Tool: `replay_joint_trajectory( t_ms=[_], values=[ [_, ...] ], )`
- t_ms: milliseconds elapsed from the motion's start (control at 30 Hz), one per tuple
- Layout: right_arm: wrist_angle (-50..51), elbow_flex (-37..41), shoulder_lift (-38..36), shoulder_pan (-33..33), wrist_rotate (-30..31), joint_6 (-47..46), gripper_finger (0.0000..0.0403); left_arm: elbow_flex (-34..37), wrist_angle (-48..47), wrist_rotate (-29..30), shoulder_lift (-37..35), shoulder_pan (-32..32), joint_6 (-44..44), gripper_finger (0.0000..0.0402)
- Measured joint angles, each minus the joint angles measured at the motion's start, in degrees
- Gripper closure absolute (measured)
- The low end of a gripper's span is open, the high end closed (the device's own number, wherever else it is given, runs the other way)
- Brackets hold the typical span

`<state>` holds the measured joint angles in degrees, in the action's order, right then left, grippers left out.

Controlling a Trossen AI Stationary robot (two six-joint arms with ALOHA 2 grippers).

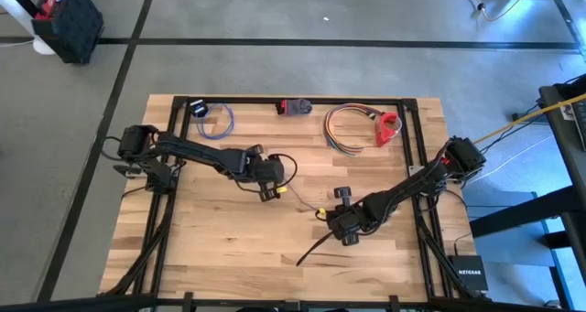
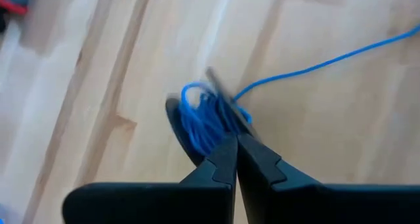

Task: Coil cords
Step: Uncoil the blue wire from the black spool

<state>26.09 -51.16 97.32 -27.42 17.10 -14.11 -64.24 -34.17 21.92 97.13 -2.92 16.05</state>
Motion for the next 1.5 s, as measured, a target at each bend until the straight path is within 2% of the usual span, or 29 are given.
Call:
replay_joint_trajectory(
  t_ms=[200, 367, 567, 700, 1033, 1267, 1500],
  values=[
    [-0.1, 0.0, 0.0, 0.0, 0.0, 0.0, 0.0398, -1.3, -0.2, -0.8, -0.3, 0.0, -1.2, 0.0398],
    [-0.1, -0.1, 0.0, 0.0, 0.2, -0.4, 0.0397, -0.8, -5.1, -0.6, -0.4, 2.2, 1.6, 0.0398],
    [-0.3, -0.1, 0.0, 0.0, 0.2, -0.4, 0.0397, -0.7, -7.0, 3.7, -0.4, 4.0, 0.9, 0.0398],
    [-0.5, -0.1, 0.0, 0.0, 0.2, -0.5, 0.0397, -0.7, -6.0, 4.1, -0.6, 4.4, 0.2, 0.0398],
    [-0.6, -0.1, 0.0, 0.1, 0.2, -0.5, 0.0397, -0.7, -3.8, 3.5, -3.7, 0.2, -5.6, 0.0398],
    [-1.2, -0.1, -0.1, 0.0, 0.2, -0.7, 0.0397, -0.8, 0.6, 1.2, -3.0, 2.2, -9.2, 0.0398],
    [-2.2, 0.5, -0.1, 0.0, 0.2, -0.7, 0.0397, -0.8, 0.8, -2.0, -1.5, 4.6, -9.3, 0.0388]
  ],
)
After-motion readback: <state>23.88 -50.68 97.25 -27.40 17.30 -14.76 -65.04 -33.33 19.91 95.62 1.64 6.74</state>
